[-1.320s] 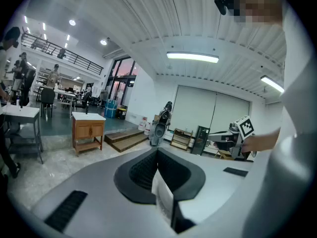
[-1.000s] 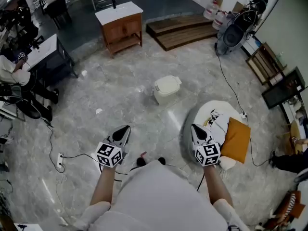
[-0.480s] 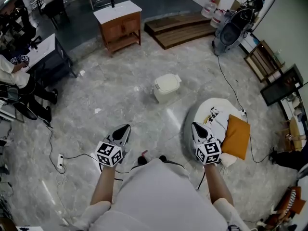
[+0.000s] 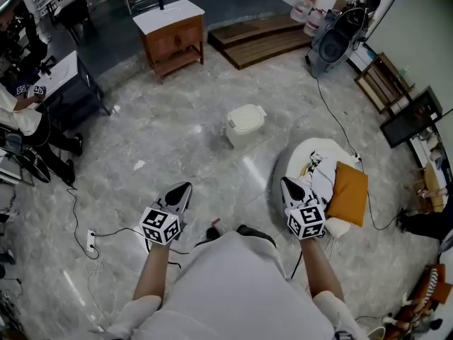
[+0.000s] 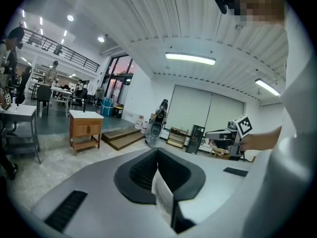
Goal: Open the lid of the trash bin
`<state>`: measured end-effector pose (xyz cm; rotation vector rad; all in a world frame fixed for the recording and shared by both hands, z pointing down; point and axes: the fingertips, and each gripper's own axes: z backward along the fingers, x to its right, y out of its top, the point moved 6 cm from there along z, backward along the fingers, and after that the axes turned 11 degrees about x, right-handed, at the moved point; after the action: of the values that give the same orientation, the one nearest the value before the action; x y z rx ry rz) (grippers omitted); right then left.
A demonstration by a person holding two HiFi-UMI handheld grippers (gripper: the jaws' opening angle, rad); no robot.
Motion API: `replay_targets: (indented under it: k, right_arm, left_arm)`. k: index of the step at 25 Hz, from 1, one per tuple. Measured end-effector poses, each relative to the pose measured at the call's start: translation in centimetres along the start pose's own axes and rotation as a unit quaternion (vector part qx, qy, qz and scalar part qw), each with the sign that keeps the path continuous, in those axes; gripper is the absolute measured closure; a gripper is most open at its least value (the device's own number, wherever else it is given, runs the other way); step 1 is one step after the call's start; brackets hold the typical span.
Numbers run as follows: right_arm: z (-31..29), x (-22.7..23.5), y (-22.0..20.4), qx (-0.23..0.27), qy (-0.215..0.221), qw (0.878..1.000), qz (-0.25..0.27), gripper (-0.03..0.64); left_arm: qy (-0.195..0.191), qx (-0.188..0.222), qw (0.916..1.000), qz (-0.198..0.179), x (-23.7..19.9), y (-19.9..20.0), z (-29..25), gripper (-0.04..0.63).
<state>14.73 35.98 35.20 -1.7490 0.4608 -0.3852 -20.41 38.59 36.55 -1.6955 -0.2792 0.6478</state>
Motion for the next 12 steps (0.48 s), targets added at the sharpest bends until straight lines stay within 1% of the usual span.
replay_targets:
  k: [12]
  right_arm:
    - [-0.4,-2.0,-0.4,-0.010,-0.001,1.000,-0.002,0.586]
  left_arm:
    - [0.004,0.003,1.0000,0.006,-1.4,0.2,1.2,0.577]
